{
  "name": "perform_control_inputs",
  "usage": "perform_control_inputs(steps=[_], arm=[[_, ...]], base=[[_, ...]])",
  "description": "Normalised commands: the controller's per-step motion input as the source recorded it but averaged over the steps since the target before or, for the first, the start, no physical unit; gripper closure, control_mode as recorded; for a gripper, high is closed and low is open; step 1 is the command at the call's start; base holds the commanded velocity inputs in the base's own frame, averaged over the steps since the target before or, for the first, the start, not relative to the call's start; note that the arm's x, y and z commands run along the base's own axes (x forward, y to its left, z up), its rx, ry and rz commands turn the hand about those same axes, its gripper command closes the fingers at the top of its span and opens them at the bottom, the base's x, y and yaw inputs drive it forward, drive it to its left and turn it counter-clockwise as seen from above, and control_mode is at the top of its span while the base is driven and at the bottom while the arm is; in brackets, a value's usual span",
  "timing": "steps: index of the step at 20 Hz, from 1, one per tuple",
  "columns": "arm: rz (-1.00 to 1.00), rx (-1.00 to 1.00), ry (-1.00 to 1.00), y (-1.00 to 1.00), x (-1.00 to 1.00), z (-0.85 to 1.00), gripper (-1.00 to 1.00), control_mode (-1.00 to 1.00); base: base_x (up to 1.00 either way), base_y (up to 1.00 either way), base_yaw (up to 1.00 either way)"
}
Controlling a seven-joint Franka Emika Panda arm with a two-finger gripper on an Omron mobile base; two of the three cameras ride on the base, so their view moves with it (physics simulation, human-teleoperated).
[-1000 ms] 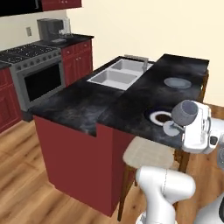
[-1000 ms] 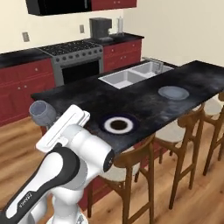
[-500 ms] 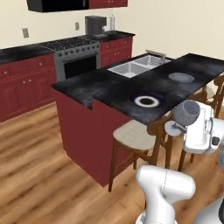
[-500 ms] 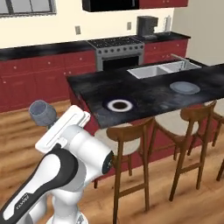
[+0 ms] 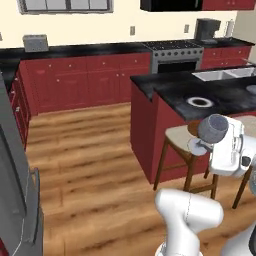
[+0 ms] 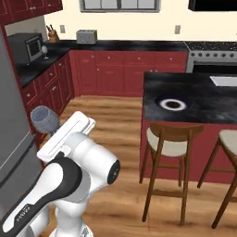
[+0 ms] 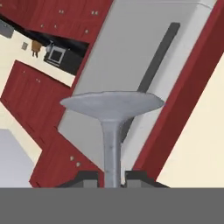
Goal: Retrieve the wine glasses from the counter and place one next to each plate.
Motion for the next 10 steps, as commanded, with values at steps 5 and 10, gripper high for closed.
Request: perform_control_inputs(steps=[5, 10], arm=[[0.00, 0.00, 0.00, 0.00, 0.00, 0.00, 1.00, 1.00], [0.00, 0.00, 0.00, 0.00, 0.00, 0.00, 1.00, 1.00]], base=[[-0.70, -1.00, 0.36], [0.02, -1.00, 0.10]])
